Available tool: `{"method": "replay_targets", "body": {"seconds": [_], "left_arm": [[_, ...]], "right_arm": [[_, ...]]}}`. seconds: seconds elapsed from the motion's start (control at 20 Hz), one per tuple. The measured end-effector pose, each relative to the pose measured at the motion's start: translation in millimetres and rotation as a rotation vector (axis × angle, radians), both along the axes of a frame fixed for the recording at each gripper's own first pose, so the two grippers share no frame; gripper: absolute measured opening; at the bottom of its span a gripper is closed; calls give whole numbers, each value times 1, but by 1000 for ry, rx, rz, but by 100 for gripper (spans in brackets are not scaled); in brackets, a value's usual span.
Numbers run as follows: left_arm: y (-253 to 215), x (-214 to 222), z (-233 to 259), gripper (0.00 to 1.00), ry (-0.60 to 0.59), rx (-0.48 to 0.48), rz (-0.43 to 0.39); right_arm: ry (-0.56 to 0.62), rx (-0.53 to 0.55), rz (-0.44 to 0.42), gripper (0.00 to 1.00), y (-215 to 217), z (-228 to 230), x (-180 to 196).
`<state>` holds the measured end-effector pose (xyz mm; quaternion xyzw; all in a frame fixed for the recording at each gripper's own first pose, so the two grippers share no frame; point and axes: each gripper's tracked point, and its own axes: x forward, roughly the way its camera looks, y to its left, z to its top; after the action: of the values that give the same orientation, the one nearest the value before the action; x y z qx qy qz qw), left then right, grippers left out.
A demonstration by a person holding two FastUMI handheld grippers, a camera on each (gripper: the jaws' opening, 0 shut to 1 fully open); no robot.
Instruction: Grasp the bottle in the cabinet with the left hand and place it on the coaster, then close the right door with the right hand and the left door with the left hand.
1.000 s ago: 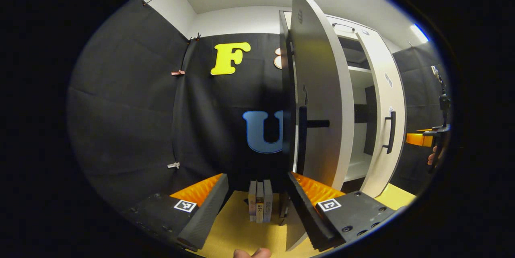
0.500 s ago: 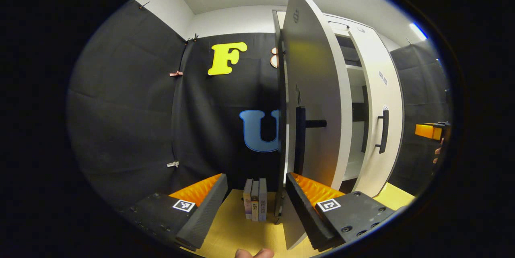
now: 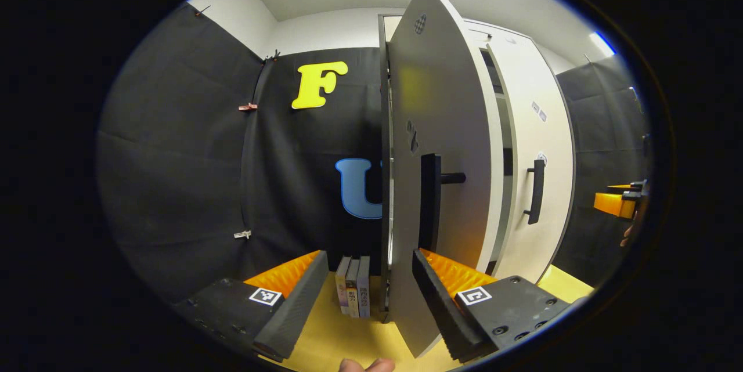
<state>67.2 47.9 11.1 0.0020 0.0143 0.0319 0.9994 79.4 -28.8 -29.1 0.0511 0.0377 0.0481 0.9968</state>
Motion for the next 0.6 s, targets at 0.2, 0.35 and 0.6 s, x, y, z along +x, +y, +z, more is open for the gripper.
{"method": "replay_targets", "body": {"seconds": [0.2,0.35,0.6], "left_arm": [[-12,1,0,92,6,-7,0],[-27,4,-1,94,9,-18,-21],[-63,19,1,94,12,-30,-96]], "right_arm": [[-23,-11,-27,97,-16,2,-1],[-11,-47,-34,98,-22,-3,-1],[-9,-66,-42,97,-30,-3,-4]]}}
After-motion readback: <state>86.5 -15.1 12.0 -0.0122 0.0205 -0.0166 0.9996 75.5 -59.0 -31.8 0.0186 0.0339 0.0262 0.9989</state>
